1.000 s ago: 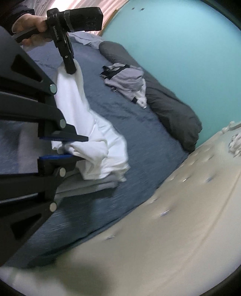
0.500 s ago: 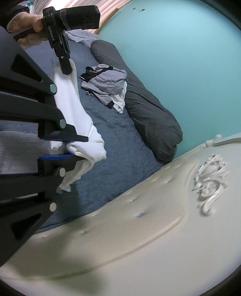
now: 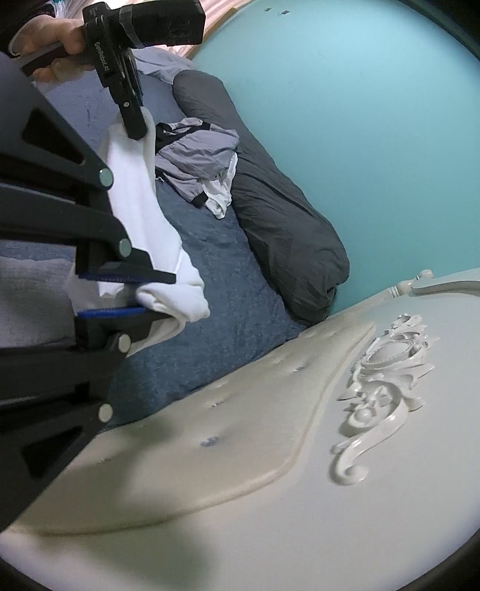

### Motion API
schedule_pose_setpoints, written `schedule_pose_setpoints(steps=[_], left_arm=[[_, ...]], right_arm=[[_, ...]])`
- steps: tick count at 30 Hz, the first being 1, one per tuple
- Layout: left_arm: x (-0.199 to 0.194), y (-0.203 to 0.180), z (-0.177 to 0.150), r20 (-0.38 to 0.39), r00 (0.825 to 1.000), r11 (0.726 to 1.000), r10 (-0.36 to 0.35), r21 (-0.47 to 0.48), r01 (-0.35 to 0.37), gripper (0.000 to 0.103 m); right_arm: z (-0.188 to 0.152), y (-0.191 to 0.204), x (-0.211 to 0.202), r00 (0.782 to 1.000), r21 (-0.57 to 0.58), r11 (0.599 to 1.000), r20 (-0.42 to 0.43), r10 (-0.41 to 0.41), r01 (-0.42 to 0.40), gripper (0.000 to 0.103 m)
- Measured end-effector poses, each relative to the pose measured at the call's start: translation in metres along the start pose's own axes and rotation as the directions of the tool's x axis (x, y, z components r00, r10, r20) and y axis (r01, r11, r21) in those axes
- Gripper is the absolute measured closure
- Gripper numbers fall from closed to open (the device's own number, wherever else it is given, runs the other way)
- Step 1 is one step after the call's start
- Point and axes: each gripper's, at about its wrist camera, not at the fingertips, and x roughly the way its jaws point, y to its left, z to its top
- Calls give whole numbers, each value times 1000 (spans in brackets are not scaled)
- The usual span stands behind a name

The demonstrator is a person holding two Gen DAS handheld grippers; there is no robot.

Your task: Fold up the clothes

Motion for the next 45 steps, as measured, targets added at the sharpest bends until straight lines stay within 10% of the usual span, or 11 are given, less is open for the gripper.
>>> schedule_pose_setpoints(steps=[16,45], left_arm=[[30,-5,-35,-46,999,1000,0,4,0,94],[28,-53,-234,-177,983,999,-43,-8,42,94]], right_arm=[[-12,-9,13,999,-34,999,-33,-37,36,93],[-206,-61,-47,981,61,998,-194,7,5,93]])
